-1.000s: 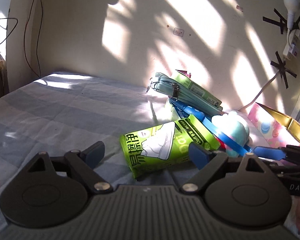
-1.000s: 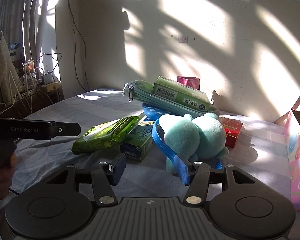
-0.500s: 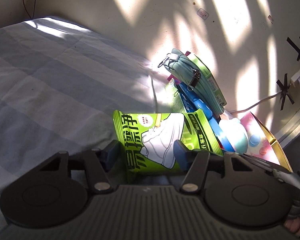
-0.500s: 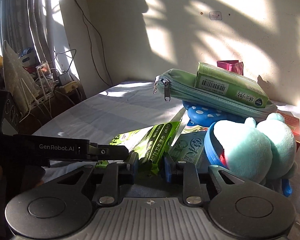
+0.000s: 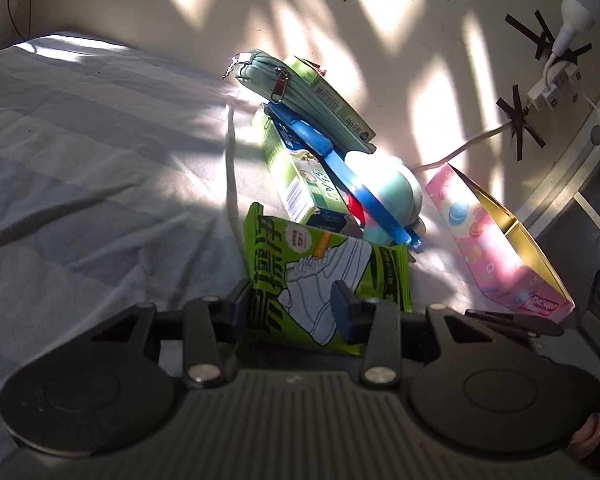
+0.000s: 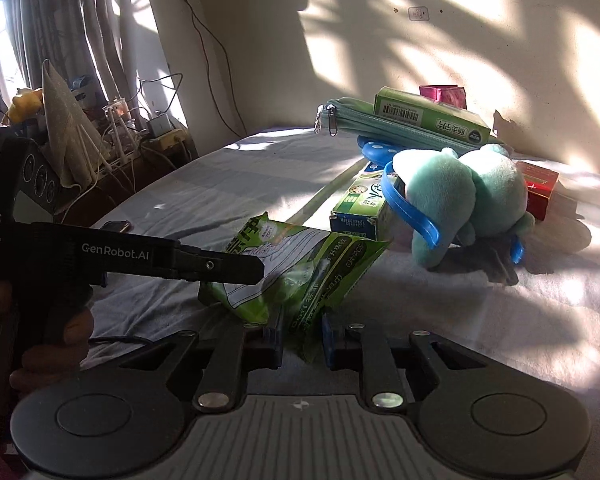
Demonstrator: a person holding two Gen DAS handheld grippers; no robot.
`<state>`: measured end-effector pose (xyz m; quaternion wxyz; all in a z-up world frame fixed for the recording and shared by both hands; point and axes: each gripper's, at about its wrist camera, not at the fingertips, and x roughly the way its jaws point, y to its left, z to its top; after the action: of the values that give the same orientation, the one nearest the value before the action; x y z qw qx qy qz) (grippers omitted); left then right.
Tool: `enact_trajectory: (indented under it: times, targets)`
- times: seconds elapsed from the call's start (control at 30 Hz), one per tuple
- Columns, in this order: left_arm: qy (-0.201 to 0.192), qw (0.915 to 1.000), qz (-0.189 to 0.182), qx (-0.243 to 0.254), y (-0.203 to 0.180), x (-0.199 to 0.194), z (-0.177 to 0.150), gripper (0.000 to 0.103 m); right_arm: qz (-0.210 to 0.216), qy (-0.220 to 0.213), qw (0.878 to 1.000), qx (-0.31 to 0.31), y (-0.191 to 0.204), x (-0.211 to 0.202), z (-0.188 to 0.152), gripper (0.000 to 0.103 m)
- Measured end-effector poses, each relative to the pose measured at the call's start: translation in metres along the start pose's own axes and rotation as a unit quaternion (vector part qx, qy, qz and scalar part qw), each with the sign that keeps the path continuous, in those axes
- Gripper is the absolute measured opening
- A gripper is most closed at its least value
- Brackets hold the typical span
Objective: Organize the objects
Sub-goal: 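Carry the packet into the pink tin and open the right gripper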
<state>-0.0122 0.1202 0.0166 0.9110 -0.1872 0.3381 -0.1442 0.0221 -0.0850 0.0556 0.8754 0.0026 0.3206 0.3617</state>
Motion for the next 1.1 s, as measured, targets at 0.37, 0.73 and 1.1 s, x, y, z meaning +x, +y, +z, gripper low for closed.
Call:
enact_trajectory:
  times: [0.37,0.73,1.1]
  targets:
    - [-0.009,0.9937,-0.049,0.100,-0.100,0.022,0.018,0.044,-0.057,-0.111,0.991,0.047,-0.045,-0.088,-0.017,0.015]
    - [-0.022,0.9686,-0.122,0.215,-0.226,0.093,0.041,0.044,-0.170,-0.232,0.953,0.094,-0.129,-0.171,-0.020,0.015]
    - [0.027,0.9585,-0.146,0.244,-0.298,0.185,0.031,0.045,-0.266,-0.241,0.922,0.147,-0.219,-0.192,-0.033,0.015]
